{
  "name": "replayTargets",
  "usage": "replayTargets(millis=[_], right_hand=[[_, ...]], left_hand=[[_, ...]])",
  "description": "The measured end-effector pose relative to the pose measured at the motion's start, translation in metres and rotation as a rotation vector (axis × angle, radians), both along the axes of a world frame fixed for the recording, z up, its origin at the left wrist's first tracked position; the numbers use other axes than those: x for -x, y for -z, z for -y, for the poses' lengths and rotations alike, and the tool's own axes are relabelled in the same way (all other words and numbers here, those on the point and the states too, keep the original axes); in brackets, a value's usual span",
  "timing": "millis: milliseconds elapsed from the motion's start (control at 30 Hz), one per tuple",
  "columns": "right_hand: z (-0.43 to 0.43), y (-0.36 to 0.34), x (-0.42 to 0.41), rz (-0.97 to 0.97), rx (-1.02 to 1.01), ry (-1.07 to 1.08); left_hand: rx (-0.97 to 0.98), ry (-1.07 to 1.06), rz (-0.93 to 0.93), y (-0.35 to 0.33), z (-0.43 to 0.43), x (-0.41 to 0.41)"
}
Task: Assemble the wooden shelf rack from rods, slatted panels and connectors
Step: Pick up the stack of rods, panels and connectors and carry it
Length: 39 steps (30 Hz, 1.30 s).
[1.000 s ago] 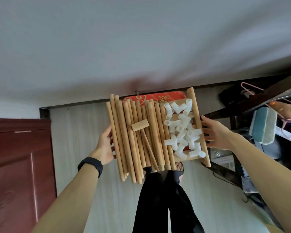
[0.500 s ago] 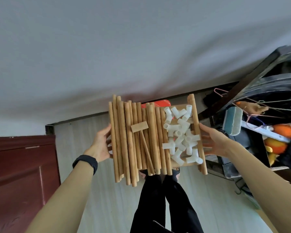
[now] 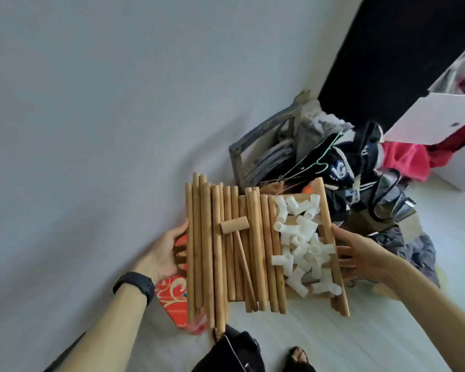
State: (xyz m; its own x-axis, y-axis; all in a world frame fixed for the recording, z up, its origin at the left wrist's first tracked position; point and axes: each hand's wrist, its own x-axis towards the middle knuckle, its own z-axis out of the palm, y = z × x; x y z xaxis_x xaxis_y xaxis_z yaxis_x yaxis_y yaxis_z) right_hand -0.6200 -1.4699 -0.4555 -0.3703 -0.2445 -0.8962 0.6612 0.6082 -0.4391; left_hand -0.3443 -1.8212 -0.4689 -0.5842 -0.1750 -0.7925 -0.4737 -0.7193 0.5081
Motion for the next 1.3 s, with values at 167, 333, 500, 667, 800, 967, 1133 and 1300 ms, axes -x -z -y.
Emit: replayTargets(millis=[167,333,500,667,800,967,1133,1300], right_hand=[[-0.11,-0.047,0.009,-0.094,0.056,0.155],[-0.242,-0.078,0.017,-0.235,0.086,0.374],[-0.391,-0.107,0.001,-0.311,0.1,0.51],[-0.527,-0.136,-0.009,-0.387,0.092,0.638],[-0.62,-0.151,-0.003,-0.426,0.062,0.747],[-0.715,-0.147,0.025,-0.432,0.019,0.897],[-0.799,-0.127,0.073,-0.437,-0.01,1.009],[-0.878,-0.125,0.132,-0.413,-0.019,1.093]], left_hand=[[0.04,0.22,-0.099,-0.048,-0.069,0.089],[0.235,0.405,-0.109,-0.087,-0.166,0.176],[0.246,0.608,-0.146,-0.116,-0.297,0.257],[0.357,0.775,-0.132,-0.142,-0.438,0.33],[0.39,0.904,-0.144,-0.156,-0.541,0.389],[0.337,1.014,-0.163,-0.153,-0.658,0.466],[0.372,1.136,-0.148,-0.131,-0.763,0.557],[0.366,1.222,-0.125,-0.114,-0.86,0.647]])
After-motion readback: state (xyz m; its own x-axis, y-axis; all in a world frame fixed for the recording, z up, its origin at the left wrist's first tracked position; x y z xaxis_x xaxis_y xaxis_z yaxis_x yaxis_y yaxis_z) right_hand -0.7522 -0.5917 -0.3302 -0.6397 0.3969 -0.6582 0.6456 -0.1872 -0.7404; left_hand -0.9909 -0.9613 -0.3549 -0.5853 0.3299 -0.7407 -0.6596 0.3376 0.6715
